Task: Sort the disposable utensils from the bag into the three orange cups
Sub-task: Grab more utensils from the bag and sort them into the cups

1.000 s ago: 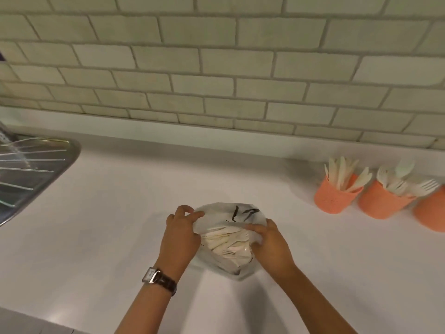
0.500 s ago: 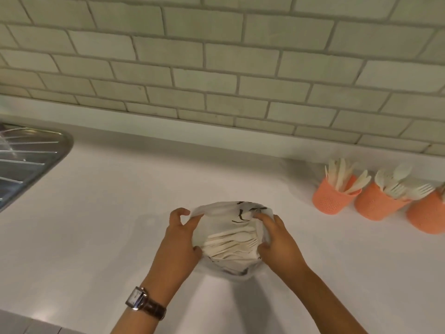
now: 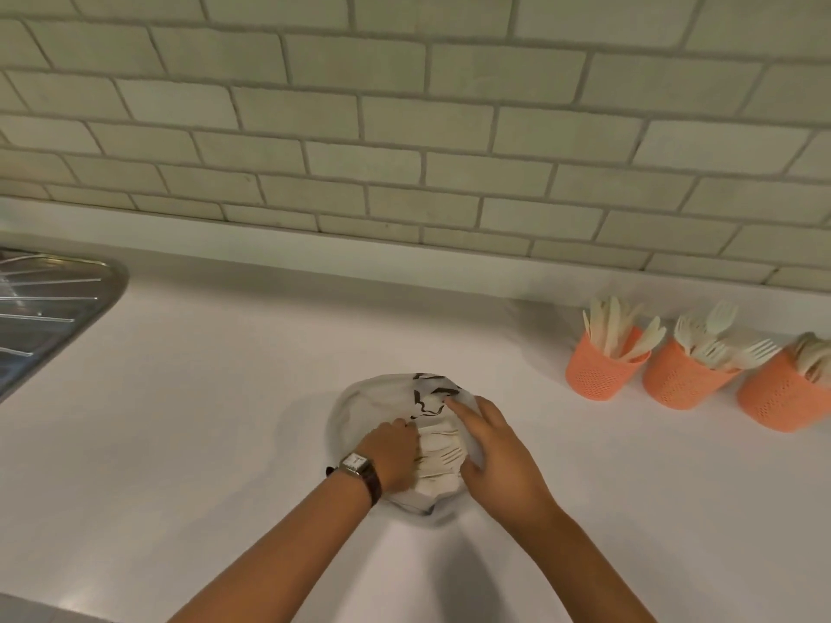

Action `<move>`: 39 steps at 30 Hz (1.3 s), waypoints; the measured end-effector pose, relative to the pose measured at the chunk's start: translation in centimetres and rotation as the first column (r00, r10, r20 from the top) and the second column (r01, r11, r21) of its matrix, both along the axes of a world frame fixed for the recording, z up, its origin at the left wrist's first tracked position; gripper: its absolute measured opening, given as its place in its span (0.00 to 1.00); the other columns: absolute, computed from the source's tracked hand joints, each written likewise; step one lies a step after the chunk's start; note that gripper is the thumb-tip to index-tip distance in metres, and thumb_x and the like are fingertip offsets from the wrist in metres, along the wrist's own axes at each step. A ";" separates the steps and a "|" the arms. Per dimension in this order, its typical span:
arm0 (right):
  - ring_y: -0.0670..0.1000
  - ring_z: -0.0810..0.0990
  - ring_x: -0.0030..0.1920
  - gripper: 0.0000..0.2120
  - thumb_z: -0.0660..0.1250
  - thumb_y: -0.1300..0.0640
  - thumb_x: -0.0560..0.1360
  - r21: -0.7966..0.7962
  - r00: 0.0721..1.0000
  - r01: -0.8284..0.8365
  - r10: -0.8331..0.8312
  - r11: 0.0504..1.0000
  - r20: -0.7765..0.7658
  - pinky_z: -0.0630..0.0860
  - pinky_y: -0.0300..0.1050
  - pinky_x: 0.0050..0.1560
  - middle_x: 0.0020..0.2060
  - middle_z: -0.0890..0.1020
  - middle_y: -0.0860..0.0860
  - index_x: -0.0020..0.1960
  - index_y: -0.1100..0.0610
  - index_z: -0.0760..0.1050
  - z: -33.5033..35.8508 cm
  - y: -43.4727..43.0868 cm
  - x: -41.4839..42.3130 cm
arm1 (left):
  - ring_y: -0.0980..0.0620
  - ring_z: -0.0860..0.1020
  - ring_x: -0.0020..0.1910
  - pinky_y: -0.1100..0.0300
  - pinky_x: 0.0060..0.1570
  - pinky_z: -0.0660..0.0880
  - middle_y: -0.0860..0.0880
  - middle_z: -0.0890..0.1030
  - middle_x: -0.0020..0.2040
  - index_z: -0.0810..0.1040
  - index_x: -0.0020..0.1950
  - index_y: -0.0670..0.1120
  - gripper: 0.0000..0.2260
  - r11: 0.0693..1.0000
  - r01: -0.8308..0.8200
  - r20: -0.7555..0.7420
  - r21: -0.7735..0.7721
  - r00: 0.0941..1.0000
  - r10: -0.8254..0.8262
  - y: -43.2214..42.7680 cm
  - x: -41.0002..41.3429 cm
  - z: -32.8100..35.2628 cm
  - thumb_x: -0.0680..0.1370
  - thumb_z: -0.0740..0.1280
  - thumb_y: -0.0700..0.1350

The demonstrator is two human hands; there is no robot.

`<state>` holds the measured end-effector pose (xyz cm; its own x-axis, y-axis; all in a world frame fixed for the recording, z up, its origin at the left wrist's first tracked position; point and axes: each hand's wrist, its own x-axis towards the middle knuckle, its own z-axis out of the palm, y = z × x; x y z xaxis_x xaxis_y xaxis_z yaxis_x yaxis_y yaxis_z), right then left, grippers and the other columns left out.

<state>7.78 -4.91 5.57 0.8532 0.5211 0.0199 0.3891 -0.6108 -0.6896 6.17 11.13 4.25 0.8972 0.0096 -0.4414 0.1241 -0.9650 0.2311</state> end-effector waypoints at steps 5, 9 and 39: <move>0.47 0.64 0.70 0.35 0.59 0.66 0.71 -0.030 1.000 -0.005 0.005 1.000 0.001 0.61 0.27 0.55 0.72 0.60 0.44 0.74 0.43 0.57 0.4 -0.6 -0.4 | 0.44 0.71 0.61 0.53 0.59 0.71 0.43 0.70 0.63 0.66 0.66 0.44 0.23 0.998 0.042 -0.091 0.055 0.995 -0.037 1.6 0.2 -0.5 0.73 0.67 0.49; 0.47 0.66 0.69 0.35 0.60 0.64 0.72 -0.025 1.000 -0.004 0.004 1.000 -0.015 0.64 0.29 0.56 0.73 0.58 0.44 0.74 0.43 0.55 0.7 -1.0 -0.5 | 0.44 0.73 0.60 0.52 0.58 0.72 0.43 0.70 0.62 0.66 0.64 0.43 0.24 0.998 0.037 -0.088 0.055 0.996 -0.032 2.2 -0.1 -0.1 0.74 0.67 0.52; 0.51 0.70 0.68 0.37 0.57 0.71 0.71 -0.042 0.995 0.093 -0.094 0.995 -0.036 0.69 0.37 0.59 0.74 0.57 0.46 0.74 0.46 0.55 0.7 -1.7 0.6 | 0.45 0.76 0.56 0.62 0.46 0.67 0.42 0.77 0.59 0.70 0.59 0.40 0.11 0.995 0.068 0.112 0.077 0.991 -0.076 0.3 -2.8 3.7 0.77 0.58 0.36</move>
<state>8.38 -6.66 6.31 0.8979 0.4389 -0.0323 0.3034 -0.6705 -0.6770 3.33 11.38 7.91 0.9415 -0.0288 -0.3357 0.0302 -0.9851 0.1691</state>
